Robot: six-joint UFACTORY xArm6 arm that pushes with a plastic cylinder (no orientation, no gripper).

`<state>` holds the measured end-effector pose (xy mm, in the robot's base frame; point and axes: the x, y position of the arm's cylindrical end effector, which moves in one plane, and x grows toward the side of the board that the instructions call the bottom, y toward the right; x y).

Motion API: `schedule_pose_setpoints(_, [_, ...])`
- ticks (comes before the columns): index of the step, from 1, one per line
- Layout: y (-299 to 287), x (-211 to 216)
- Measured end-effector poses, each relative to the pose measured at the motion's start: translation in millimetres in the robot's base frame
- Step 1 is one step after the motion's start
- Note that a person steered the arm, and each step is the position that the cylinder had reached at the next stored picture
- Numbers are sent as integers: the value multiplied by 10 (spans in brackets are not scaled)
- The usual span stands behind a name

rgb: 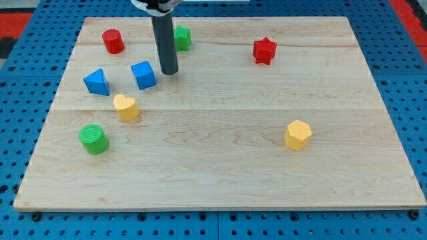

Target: Push the green star into the red star

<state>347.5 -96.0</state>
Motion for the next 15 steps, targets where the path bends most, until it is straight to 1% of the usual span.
schedule_pose_setpoints(1, [-390,225])
schedule_pose_setpoints(2, [-373,226])
schedule_pose_setpoints(3, [-219,157])
schedule_pose_setpoints(4, [-109,-162])
schedule_pose_setpoints(5, [-353,-411])
schedule_pose_setpoints(6, [-314,-775])
schedule_pose_setpoints(7, [543,-1129])
schedule_pose_setpoints(8, [1451,-1319])
schedule_pose_setpoints(9, [1114,-1202])
schedule_pose_setpoints(10, [1101,-1121])
schedule_pose_setpoints(11, [1220,-1006])
schedule_pose_setpoints(12, [838,-912])
schedule_pose_setpoints(13, [1086,-736])
schedule_pose_setpoints(14, [1837,-865])
schedule_pose_setpoints(15, [1999,-1029])
